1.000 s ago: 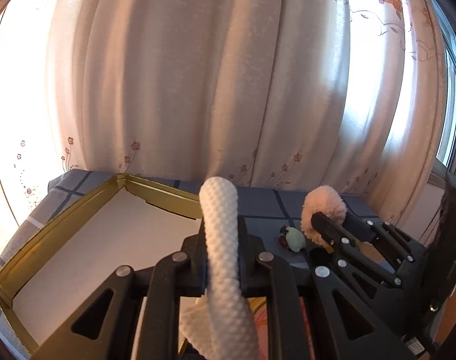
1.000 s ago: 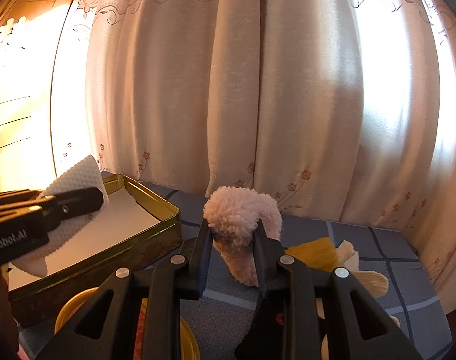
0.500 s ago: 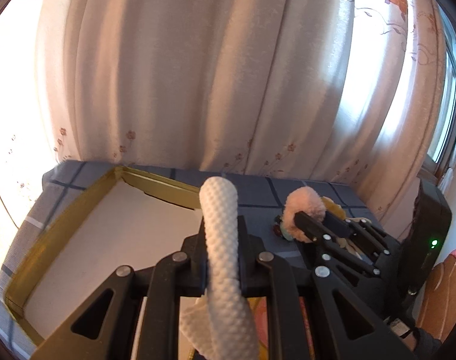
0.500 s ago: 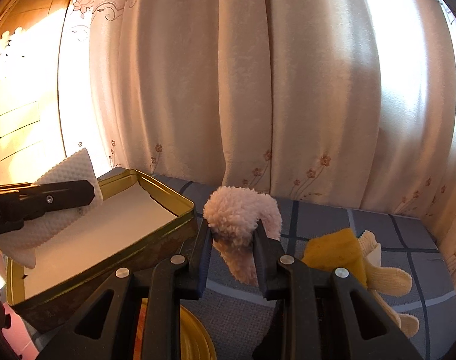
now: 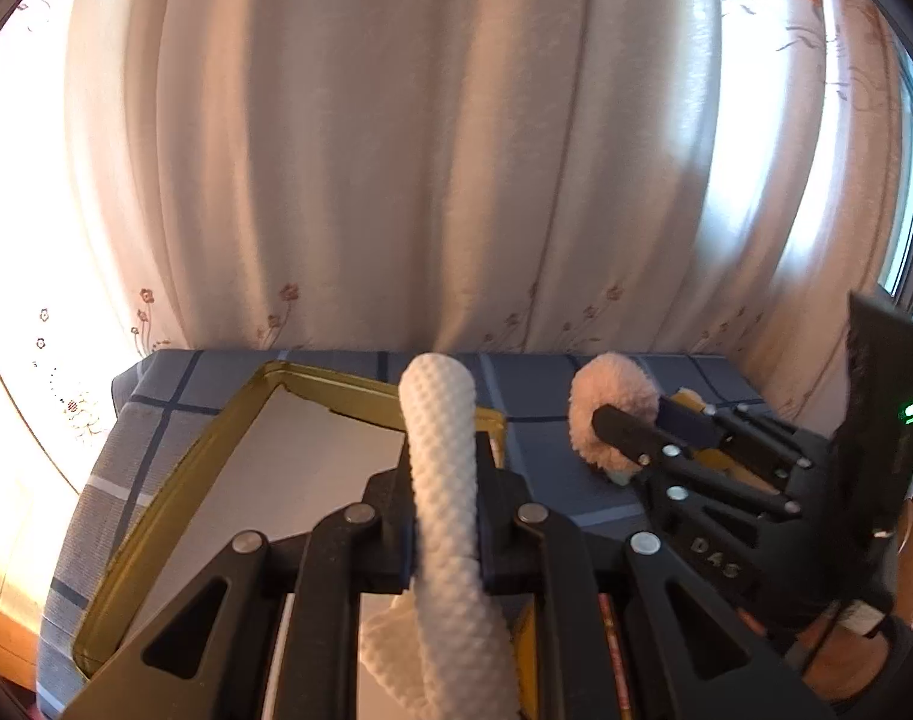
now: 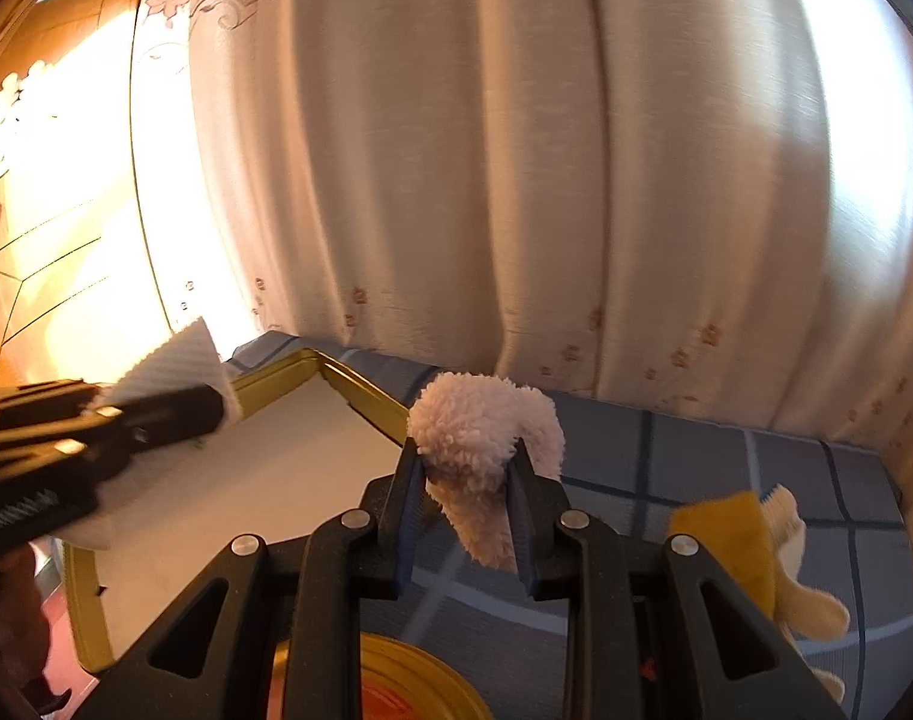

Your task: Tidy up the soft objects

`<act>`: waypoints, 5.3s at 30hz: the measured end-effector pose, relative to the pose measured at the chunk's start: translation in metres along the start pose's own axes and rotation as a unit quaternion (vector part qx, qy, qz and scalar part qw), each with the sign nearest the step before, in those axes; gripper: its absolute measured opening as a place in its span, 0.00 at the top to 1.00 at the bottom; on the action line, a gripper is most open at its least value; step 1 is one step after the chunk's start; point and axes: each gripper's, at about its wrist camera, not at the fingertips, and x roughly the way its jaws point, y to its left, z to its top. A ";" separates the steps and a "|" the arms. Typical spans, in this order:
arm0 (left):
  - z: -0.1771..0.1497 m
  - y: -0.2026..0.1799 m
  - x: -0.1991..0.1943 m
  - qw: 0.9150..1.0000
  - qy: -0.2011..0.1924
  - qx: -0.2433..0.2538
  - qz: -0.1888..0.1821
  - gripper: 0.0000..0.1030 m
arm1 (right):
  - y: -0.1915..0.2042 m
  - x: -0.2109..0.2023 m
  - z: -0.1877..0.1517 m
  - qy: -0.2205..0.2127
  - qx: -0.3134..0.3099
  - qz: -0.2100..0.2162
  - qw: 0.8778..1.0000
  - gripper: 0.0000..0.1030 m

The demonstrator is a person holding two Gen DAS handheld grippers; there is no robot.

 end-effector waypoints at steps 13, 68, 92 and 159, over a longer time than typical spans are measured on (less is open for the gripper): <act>0.016 0.058 0.051 0.995 0.090 -0.025 0.025 0.88 | 0.061 0.041 0.036 0.069 -0.042 0.040 0.996 0.72; -0.116 -0.173 -0.003 0.993 -0.002 0.094 -0.075 0.41 | -0.147 -0.151 -0.169 -0.052 0.151 -0.098 0.982 0.36; -0.142 -0.201 0.033 0.982 0.065 0.120 -0.134 0.81 | -0.142 -0.138 -0.175 -0.034 0.127 -0.068 0.989 0.36; -0.067 -0.132 0.021 0.992 -0.098 0.057 -0.055 0.92 | -0.111 -0.129 -0.090 -0.143 0.077 -0.090 0.983 0.83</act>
